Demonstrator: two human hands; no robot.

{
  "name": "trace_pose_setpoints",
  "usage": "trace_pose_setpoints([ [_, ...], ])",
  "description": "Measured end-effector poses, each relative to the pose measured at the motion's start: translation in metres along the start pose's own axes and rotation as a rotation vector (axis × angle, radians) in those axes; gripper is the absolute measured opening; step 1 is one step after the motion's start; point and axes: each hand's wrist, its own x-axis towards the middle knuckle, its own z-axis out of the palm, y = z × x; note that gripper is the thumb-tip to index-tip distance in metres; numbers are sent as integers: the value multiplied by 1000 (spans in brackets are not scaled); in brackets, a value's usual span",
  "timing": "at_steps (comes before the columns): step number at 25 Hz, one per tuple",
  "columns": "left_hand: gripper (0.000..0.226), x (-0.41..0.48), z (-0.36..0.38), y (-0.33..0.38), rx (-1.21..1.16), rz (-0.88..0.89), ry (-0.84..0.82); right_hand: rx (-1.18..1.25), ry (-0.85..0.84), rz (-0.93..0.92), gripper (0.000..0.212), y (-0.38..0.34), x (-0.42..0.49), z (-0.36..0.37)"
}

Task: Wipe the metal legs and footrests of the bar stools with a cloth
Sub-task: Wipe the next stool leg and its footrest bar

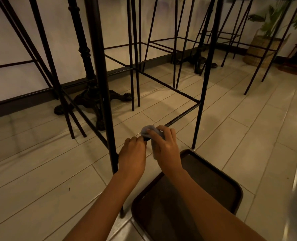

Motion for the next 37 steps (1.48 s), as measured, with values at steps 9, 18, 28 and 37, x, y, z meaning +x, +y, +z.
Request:
trace_pose_setpoints([
  [9, 34, 7, 14, 16, 52, -76, 128, 36, -50, 12, 38, 27, 15, -5],
  [18, 29, 11, 21, 24, 112, -162, 199, 144, -89, 22, 41, 29, 16, -13],
  [28, 28, 13, 29, 26, 176, -193, 241, 92, -188, -32, 42, 58, 27, -17],
  [37, 31, 13, 32, 25, 152, -207, 294, 159, -195, -83, 43, 49, 32, -17],
])
